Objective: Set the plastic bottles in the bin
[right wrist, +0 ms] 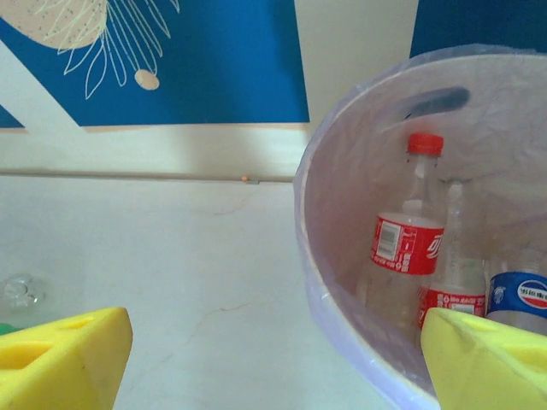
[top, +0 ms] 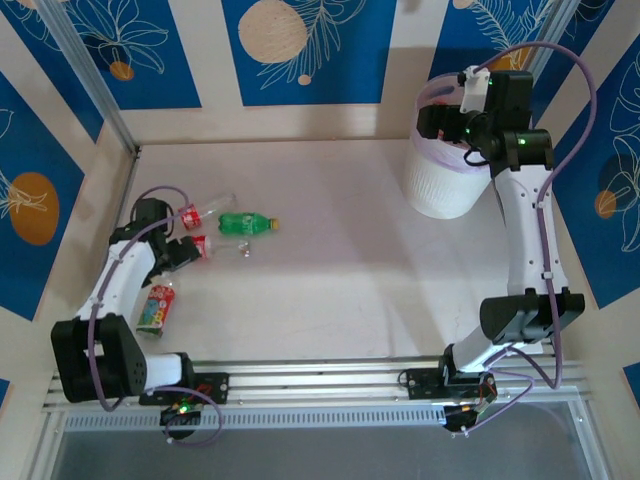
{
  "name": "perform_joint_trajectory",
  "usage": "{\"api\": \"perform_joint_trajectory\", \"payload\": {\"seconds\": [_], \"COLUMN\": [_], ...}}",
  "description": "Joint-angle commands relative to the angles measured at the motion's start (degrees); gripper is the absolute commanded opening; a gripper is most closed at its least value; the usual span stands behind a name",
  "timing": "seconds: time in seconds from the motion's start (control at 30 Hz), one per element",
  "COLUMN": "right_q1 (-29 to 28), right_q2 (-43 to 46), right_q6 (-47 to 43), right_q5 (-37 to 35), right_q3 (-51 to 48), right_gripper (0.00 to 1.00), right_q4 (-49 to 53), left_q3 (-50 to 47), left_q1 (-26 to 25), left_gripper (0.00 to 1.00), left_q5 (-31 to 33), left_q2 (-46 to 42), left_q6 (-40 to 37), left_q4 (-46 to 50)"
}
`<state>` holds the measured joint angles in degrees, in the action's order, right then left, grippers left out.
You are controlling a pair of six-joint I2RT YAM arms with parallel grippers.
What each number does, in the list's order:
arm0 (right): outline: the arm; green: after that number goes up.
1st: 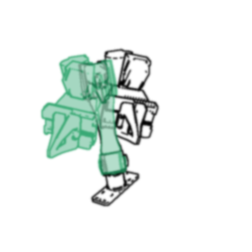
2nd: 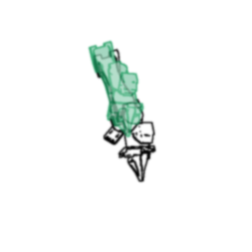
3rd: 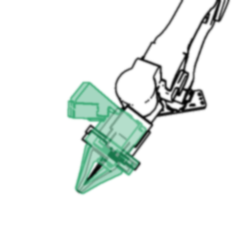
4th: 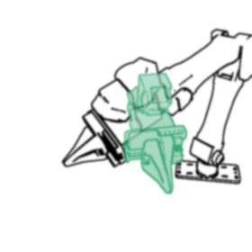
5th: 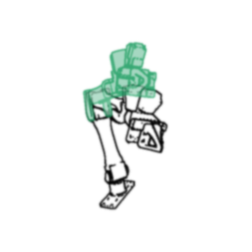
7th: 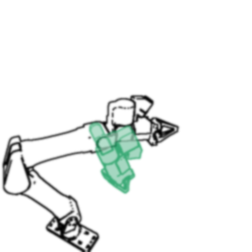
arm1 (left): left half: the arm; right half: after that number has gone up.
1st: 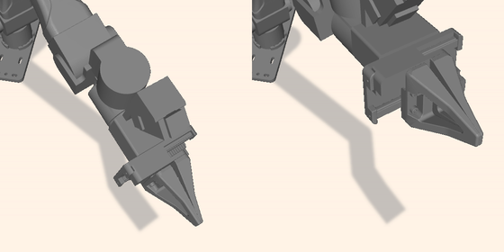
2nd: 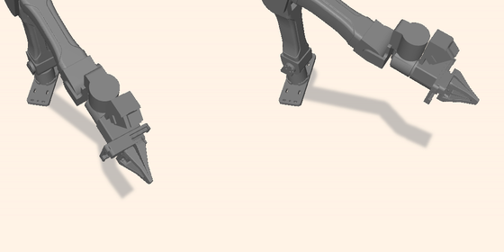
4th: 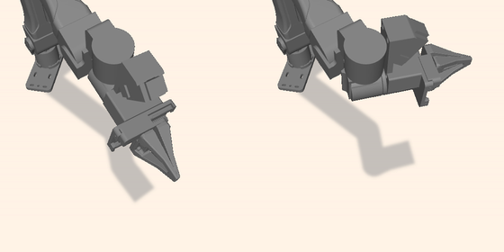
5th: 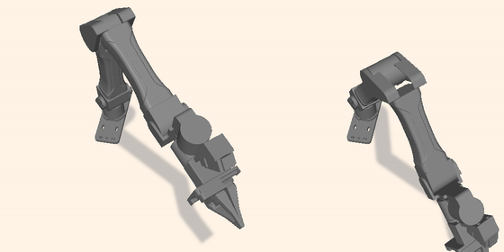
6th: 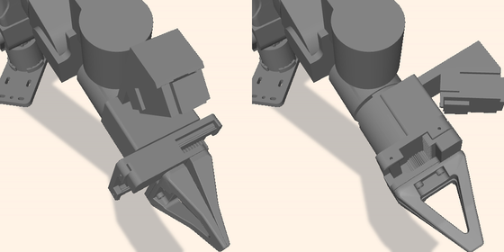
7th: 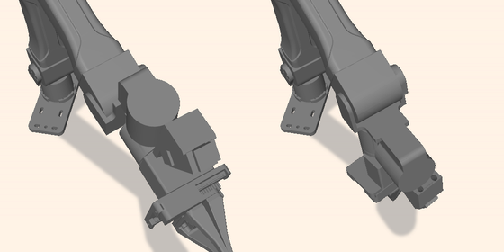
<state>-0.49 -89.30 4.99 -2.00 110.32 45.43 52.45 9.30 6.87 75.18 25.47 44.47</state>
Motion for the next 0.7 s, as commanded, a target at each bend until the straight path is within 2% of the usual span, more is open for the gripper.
{"api": "perform_joint_trajectory", "payload": {"seconds": [0.0,0.27,0.47,0.53,0.67], "right_q1": [-0.3,-0.6,-0.8,-0.9,-0.9], "right_q2": [1.4,2.5,2.8,2.8,3.1], "right_q6": [0.5,1.4,1.6,1.6,1.7], "right_q5": [-0.3,0.3,0.0,0.1,0.1], "right_q3": [-0.5,-2.5,-3.2,-3.2,-3.4], "right_gripper": [0.87,0.87,0.86,0.86,0.86], "right_q4": [-2.6,-5.8,-6.6,-6.6,-6.7], "left_q3": [-1.8,-4.1,-7.2,-8.1,-9.7], "left_q1": [3.9,5.4,5.3,4.7,1.4], "left_gripper": [1.0,1.0,1.0,1.0,1.0], "left_q5": [-5.0,-11.7,-18.4,-19.2,-16.8], "left_q2": [1.8,6.4,5.8,4.3,0.2], "left_q6": [-2.1,-2.9,-1.8,-1.1,-0.6], "left_q4": [-2.6,-4.0,-6.3,-6.4,-3.5]}}
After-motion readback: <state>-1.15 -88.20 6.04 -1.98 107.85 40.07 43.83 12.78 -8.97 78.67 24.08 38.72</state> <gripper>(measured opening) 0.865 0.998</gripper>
